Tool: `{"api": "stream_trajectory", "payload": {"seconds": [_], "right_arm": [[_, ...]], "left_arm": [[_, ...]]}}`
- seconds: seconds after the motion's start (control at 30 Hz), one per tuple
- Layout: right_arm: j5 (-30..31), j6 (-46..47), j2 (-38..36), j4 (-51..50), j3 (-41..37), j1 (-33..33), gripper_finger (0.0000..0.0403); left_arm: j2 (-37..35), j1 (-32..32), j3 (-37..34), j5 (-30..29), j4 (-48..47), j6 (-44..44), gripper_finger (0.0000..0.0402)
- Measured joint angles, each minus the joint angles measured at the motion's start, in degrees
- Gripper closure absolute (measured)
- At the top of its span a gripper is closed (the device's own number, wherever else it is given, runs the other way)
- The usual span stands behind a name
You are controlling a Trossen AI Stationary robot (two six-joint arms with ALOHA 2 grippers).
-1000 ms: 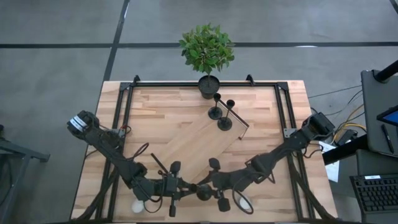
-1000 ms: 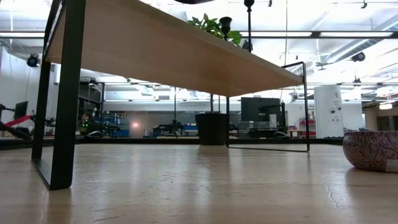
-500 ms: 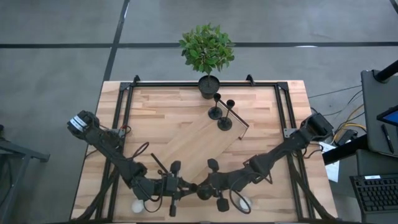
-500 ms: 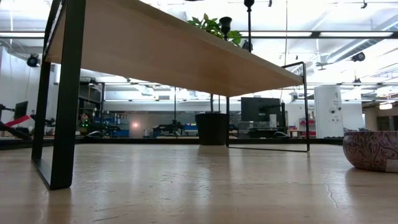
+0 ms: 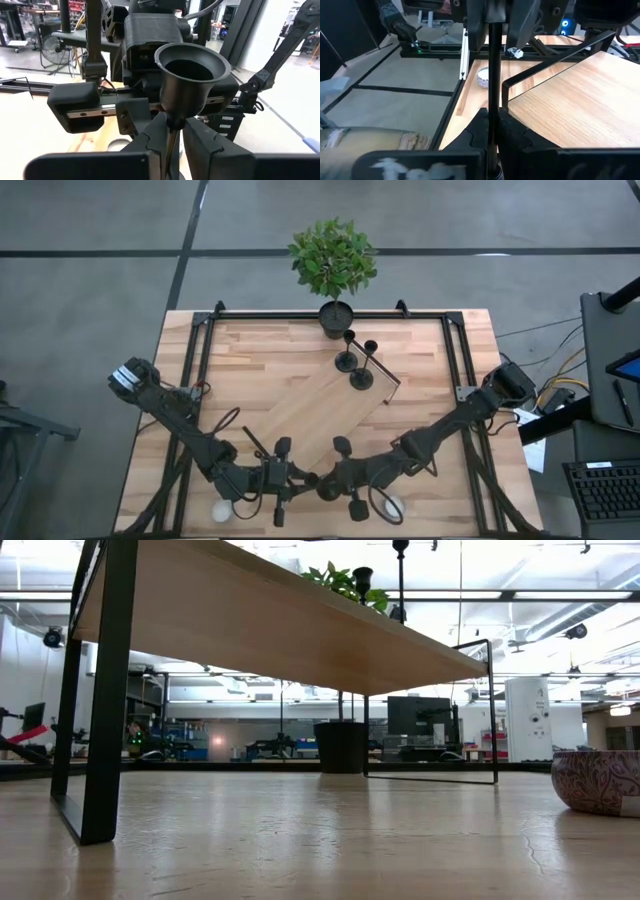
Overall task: Pick & Place candle stick holders
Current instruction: Put the black candle holder on the shelf aligned with the other candle holder
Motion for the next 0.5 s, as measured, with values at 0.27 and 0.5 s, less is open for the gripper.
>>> {"api": "stream_trajectory", "payload": {"seconds": [0.27,0.5], "right_arm": [[0.2,-1.8,-2.9,-0.3,0.0,0.0,0.0389],[3.5,-3.5,-9.0,-7.5,-0.4,0.0,0.0389]], "left_arm": [[0.1,0.0,0.0,0.4,-1.8,-1.3,0.0284],[0.1,-0.6,-0.2,0.3,-1.8,-1.3,0.0245]]}}
